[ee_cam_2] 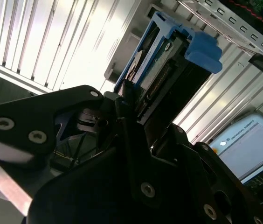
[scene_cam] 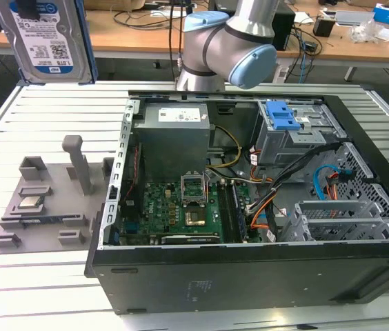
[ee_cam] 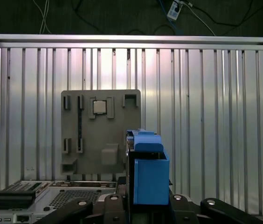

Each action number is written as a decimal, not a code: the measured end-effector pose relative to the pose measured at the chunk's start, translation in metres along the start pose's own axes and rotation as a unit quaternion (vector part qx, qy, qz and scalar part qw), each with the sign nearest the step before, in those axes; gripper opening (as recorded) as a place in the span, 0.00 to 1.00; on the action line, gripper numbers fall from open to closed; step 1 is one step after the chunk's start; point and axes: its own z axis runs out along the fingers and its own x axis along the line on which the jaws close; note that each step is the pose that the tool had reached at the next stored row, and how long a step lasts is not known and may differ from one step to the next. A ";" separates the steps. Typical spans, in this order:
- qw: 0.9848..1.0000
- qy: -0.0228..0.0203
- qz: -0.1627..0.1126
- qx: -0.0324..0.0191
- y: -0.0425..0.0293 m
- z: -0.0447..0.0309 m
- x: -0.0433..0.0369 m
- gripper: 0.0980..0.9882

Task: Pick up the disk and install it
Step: 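Pick up the disk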

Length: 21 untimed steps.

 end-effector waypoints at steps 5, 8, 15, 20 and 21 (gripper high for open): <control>1.000 0.000 0.000 0.000 -0.0159 -0.0007 -0.0001 0.29; 1.000 0.000 0.000 0.000 -0.0279 -0.0013 -0.0001 0.29; 1.000 0.000 0.000 0.000 -0.0562 -0.0026 -0.0002 0.29; 1.000 0.000 0.000 0.000 -0.0856 -0.0039 -0.0003 0.29; 1.000 0.000 0.000 0.000 -0.0891 -0.0041 -0.0003 0.29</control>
